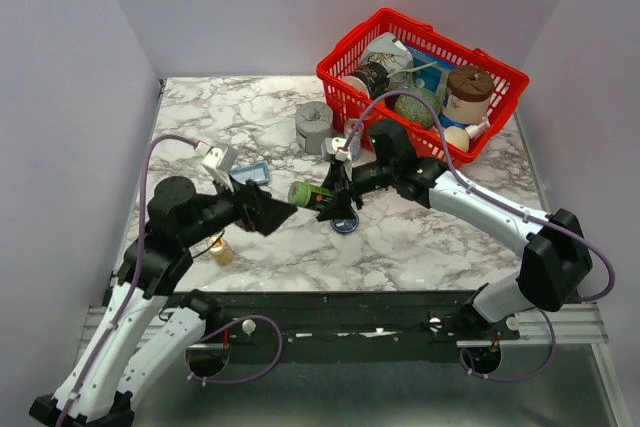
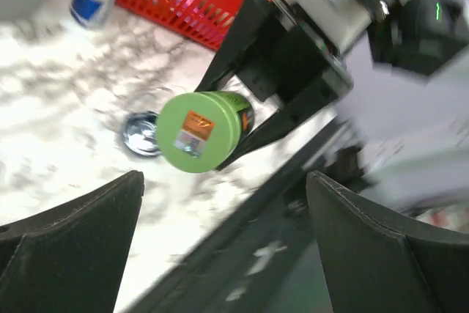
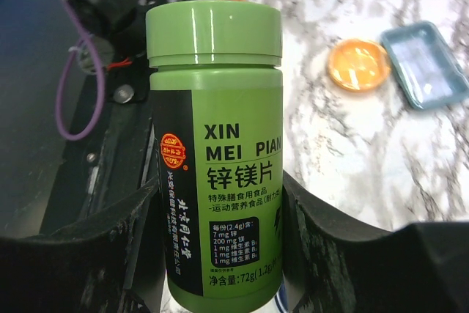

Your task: Sort the pills into containers

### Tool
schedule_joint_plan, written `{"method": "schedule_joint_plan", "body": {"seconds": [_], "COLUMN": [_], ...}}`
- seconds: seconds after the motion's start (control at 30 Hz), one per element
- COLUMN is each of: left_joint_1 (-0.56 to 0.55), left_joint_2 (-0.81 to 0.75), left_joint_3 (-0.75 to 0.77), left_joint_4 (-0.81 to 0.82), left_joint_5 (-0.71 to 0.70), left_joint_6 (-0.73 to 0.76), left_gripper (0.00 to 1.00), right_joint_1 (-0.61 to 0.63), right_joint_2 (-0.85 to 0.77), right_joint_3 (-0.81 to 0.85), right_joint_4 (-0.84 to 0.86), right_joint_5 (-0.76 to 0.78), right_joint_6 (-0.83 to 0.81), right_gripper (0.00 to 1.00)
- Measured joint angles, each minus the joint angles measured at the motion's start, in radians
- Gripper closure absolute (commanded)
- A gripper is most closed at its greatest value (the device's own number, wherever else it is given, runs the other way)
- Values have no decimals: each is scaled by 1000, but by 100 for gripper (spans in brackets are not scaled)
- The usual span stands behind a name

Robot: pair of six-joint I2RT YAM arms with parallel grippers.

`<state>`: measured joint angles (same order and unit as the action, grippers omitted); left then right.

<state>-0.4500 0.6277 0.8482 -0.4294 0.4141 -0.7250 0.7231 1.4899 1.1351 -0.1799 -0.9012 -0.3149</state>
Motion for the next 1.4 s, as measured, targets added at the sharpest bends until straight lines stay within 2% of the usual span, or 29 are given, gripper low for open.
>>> {"method": "schedule_joint_plan", "body": {"seconds": [0.03, 0.17, 0.23, 0.33, 0.47, 0.63, 0.9, 1.13, 1.23, 1.27, 1.3, 1.33, 1.4], "left_joint_1": [2, 3, 3, 3, 3, 3, -5, -29, -46, -52, -54, -55, -57], "left_joint_2": [-31, -175, -213, -131, -18, 27, 32, 64, 81, 89, 93, 96, 97], "left_joint_3": [2, -40, -68, -80, -94, -95, -127, -127, -127, -127, -127, -127, -126], "left_joint_4": [-21, -29, -8, 33, 80, 105, 216, 248, 251, 252, 253, 253, 256], "left_joint_5": [22, 128, 195, 293, 364, 416, 452, 454, 454, 453, 453, 451, 440], "left_joint_6": [145, 568, 696, 834, 902, 936, 888, 864, 855, 850, 845, 827, 800], "left_gripper": [1, 1, 1, 1, 2, 4, 19, 29, 53, 73, 89, 100, 100], "right_joint_1": [-3, -5, -4, -3, -3, -3, -2, -2, -2, -2, -2, -3, -5], "right_joint_2": [0, 0, 0, 0, 0, 0, 5, 9, 10, 11, 11, 11, 13], "right_joint_3": [0, 0, 1, 1, 1, 3, 5, 7, 7, 7, 7, 7, 7], "right_joint_4": [-5, -60, -85, -116, -133, -144, -155, -156, -157, -158, -161, -164, -166], "right_joint_5": [-33, -152, -193, -228, -251, -264, -268, -269, -269, -269, -269, -267, -264], "right_joint_6": [-13, -74, -100, -128, -147, -158, -158, -158, -158, -158, -158, -157, -157], "right_gripper": [88, 88, 88, 88, 88, 88, 88, 88, 88, 88, 88, 88, 89]}}
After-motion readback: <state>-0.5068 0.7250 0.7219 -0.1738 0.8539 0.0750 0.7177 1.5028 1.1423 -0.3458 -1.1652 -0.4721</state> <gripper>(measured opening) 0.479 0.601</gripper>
